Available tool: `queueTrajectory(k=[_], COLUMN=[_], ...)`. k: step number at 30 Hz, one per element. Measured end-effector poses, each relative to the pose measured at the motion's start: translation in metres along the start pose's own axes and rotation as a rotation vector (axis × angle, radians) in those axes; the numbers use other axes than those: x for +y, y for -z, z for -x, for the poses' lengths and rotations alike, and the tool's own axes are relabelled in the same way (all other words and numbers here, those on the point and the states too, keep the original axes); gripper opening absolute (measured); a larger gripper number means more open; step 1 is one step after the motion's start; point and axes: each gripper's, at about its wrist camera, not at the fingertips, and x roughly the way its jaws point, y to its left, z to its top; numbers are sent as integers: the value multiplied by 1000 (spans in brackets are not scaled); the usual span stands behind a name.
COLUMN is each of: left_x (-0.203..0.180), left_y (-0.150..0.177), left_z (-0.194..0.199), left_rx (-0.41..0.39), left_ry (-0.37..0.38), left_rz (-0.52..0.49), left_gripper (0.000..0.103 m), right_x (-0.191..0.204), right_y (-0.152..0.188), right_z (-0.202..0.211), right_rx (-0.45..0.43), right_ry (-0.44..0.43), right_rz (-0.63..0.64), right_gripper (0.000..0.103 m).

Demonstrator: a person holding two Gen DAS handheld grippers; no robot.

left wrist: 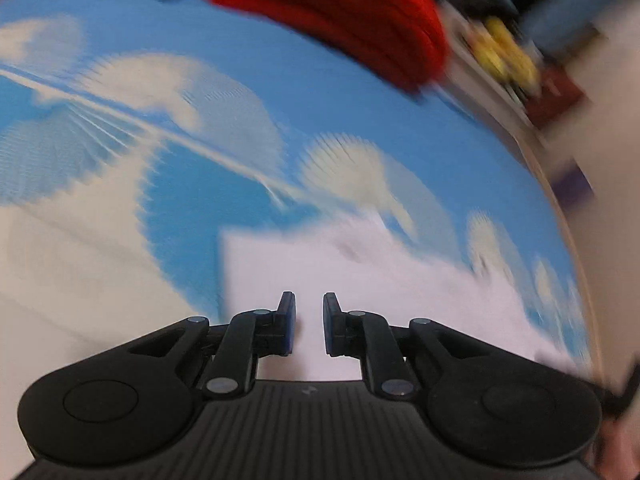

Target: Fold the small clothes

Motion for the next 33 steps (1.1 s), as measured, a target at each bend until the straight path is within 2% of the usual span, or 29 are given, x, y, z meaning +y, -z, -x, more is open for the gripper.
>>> queueTrajectory(k=[1, 2, 3, 4, 6, 8, 9, 10, 11, 12, 14, 20, 22, 24, 25, 27, 29, 30, 31, 32, 33], left_x=[-4, -4, -1, -1, -7, -22, -27, -26, -25, -30, -48, -129, -154, -171, -176, -179, -176, -172, -172, -173, -176], left_y=[8, 17, 28, 34, 31, 28, 35, 40, 47, 50, 48, 42, 43, 60, 69, 91, 118, 127, 131, 131, 130], left_z=[-11, -26, -41, -46, -37, -26, -28, -37, -48, -47, -36, 53, 78, 108, 117, 127, 120, 111, 98, 94, 91], left_rx=[55, 131, 217, 241, 216, 132, 131, 185, 239, 217, 202, -5, -82, -151, -177, -233, -288, -257, -175, -158, -174], left_ry=[-18, -80, -160, -178, -196, -160, -139, -163, -239, -259, -319, -317, -337, -327, -311, -281, -285, -310, -350, -341, -308], left_rz=[-35, -73, -105, -119, -102, -148, -167, -175, -186, -207, -216, -299, -329, -344, -344, -330, -322, -319, -304, -284, -270], left_gripper=[16, 16, 4, 2, 3, 12, 20, 28, 24, 24, 24, 29, 40, 51, 54, 54, 54, 53, 47, 46, 47], right_x=[-1, -2, -2, -2, -7, -16, -18, -20, -22, -24, -34, -85, -108, -134, -149, -179, -216, -237, -257, -275, -297], right_y=[1, 3, 4, 5, 7, 5, 4, 3, 3, 1, -1, -12, -12, -10, -9, -5, 1, 5, 9, 13, 18], right_z=[2, 0, -4, -11, -15, -11, -7, -3, 3, 7, 18, 48, 59, 70, 74, 84, 91, 94, 96, 98, 99], right_rx=[-2, 11, 38, 87, 120, 116, 115, 109, 100, 88, 71, 20, -1, -29, -44, -78, -117, -133, -143, -155, -173], right_ry=[-49, -80, -98, -81, 1, 0, -8, -14, -16, -15, -16, 5, 16, 33, 42, 68, 118, 144, 165, 174, 175], right_rz=[-6, -18, -29, -33, -64, -144, -164, -169, -169, -170, -194, -257, -277, -299, -312, -336, -371, -399, -431, -470, -521], right_gripper=[6, 6, 6, 6, 7, 7, 8, 10, 16, 25, 33, 34, 34, 33, 31, 0, 0, 0, 0, 0, 3])
